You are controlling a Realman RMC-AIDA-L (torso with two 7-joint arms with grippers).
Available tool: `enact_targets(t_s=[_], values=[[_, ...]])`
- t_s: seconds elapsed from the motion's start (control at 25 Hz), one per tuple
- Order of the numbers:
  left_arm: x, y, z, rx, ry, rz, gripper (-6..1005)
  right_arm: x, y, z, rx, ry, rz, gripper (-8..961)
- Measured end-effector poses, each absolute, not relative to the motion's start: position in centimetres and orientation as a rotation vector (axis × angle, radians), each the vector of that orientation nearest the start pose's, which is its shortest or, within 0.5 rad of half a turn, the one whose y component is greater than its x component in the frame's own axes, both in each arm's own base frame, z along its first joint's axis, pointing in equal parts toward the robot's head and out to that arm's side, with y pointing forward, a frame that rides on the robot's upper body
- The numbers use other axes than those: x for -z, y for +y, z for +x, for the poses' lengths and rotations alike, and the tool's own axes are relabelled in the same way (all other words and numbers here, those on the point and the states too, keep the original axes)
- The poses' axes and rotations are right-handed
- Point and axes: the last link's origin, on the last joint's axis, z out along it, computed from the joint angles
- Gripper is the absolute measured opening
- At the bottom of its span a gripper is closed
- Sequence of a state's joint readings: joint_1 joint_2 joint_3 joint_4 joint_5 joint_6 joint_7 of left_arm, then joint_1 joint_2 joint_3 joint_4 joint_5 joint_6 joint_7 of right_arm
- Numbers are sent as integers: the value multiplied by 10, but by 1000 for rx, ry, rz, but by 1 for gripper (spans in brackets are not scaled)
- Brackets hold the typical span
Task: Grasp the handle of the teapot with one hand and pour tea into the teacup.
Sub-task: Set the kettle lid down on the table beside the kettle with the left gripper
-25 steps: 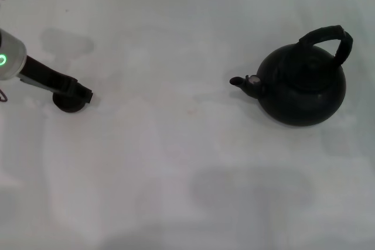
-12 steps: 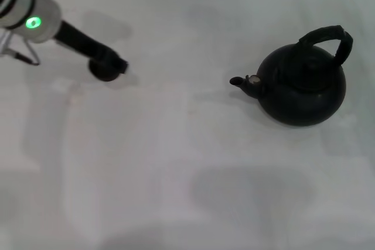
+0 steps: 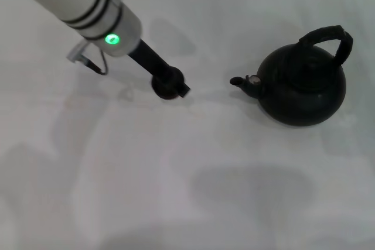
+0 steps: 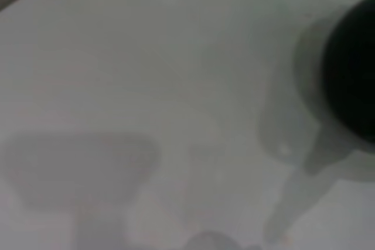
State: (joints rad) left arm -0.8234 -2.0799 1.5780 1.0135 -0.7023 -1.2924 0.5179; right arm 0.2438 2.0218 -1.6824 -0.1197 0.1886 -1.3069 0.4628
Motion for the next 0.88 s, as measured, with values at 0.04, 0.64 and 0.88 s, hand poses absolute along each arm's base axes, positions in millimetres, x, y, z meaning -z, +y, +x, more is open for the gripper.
enact_targets(t_s=[0.04, 0.64, 0.88], values=[[76, 377, -137, -453, -830, -2718, 703, -36, 268, 387, -797, 679, -1479, 870], [99, 366, -137, -501, -807, -2757, 702, -35, 269, 386, -798, 678, -1486, 870], [103, 368, -140, -499, -806, -2745, 702, -35, 269, 386, -798, 678, -1487, 871]])
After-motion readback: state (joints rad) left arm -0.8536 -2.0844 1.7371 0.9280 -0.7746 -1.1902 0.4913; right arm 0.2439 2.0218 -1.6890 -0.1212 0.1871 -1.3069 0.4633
